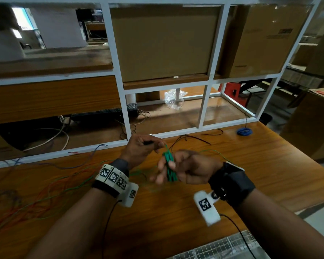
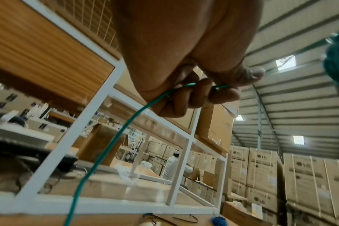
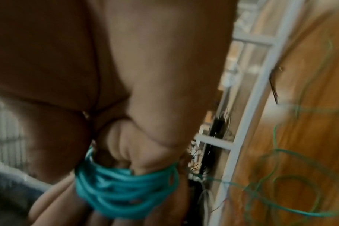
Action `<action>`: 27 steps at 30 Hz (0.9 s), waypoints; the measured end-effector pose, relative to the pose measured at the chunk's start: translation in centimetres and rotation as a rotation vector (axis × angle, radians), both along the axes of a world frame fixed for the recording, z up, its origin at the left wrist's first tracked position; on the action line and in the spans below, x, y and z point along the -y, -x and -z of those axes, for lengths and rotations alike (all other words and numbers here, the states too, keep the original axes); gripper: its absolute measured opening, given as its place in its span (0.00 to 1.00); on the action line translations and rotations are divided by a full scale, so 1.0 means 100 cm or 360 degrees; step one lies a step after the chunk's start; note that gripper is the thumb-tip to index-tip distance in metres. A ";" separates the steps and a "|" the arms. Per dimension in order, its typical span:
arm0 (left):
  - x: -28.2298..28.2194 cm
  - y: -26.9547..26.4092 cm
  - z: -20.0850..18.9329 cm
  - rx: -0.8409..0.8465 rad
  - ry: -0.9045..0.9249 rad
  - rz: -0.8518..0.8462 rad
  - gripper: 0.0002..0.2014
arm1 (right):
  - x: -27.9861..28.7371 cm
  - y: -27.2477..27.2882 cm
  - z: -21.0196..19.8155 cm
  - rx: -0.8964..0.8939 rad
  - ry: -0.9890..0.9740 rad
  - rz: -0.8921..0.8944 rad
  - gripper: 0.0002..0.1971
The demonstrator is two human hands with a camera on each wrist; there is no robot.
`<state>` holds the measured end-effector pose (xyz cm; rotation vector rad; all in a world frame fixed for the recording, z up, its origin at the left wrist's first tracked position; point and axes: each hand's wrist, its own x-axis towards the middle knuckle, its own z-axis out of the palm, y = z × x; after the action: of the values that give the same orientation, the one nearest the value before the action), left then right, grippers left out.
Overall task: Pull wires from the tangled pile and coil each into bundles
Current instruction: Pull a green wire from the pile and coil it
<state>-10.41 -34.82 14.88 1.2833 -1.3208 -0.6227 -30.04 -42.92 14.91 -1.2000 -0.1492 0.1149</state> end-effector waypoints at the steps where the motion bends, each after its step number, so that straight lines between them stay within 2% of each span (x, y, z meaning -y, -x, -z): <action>1: 0.002 0.002 0.003 -0.0087 0.0003 0.0034 0.07 | 0.002 -0.003 -0.005 0.0118 -0.0216 0.0044 0.13; 3: 0.005 0.008 0.014 -0.0208 -0.0027 0.0038 0.11 | 0.007 -0.010 -0.020 0.0354 -0.0459 0.0233 0.14; 4: 0.006 0.010 0.022 -0.0257 -0.0094 -0.0009 0.10 | 0.011 -0.013 -0.027 0.0449 -0.0495 0.0366 0.14; 5: 0.006 0.011 0.030 -0.0311 -0.0183 -0.0044 0.05 | 0.015 -0.016 -0.034 0.0525 -0.0509 0.0506 0.15; 8: -0.004 0.008 0.059 -0.0341 -0.0427 -0.0105 0.07 | 0.042 -0.015 -0.046 0.0581 -0.0458 0.1057 0.16; 9: -0.011 0.005 0.067 -0.0331 -0.0461 -0.0131 0.07 | 0.053 -0.012 -0.046 0.0566 -0.0278 0.1334 0.16; 11: -0.024 0.000 0.078 -0.0328 -0.0497 -0.0209 0.11 | 0.073 -0.009 -0.039 0.0494 0.0397 0.1899 0.15; 12: -0.028 -0.002 0.079 -0.0321 -0.0516 -0.0246 0.13 | 0.082 -0.007 -0.031 0.0397 0.0798 0.2099 0.13; 13: -0.031 -0.004 0.080 -0.0286 -0.0517 -0.0260 0.12 | 0.087 -0.007 -0.023 0.0237 0.1202 0.2164 0.12; 14: -0.033 -0.005 0.077 -0.0227 -0.0517 -0.0246 0.09 | 0.091 -0.006 -0.012 0.0023 0.1614 0.2105 0.12; 16: -0.035 -0.009 0.068 -0.0072 -0.0499 -0.0201 0.07 | 0.093 -0.002 0.010 -0.0361 0.2235 0.1708 0.10; 18: -0.035 -0.017 0.058 0.0032 -0.0454 -0.0201 0.08 | 0.083 0.002 0.020 -0.0668 0.2430 0.1213 0.09; 19: -0.035 -0.022 0.053 0.0078 -0.0438 -0.0219 0.07 | 0.074 0.004 0.021 -0.0822 0.2413 0.0979 0.12; 21: -0.032 -0.032 0.044 0.0220 -0.0436 -0.0256 0.06 | 0.052 0.007 0.020 -0.1031 0.2159 0.0572 0.23; 23: -0.027 -0.037 0.035 0.0352 -0.0397 -0.0257 0.05 | 0.035 0.008 0.021 -0.1067 0.1864 0.0257 0.31; 24: -0.023 -0.038 0.031 0.0360 -0.0353 -0.0256 0.05 | 0.029 0.007 0.023 -0.1022 0.1764 0.0119 0.31; 27: -0.009 -0.035 0.024 0.0262 -0.0254 -0.0266 0.04 | 0.014 0.001 0.024 -0.0679 0.1444 -0.0193 0.22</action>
<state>-6.92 -33.91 12.51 1.5859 -1.3001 -0.5214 -30.15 -44.27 12.51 -2.0334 0.2362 0.5859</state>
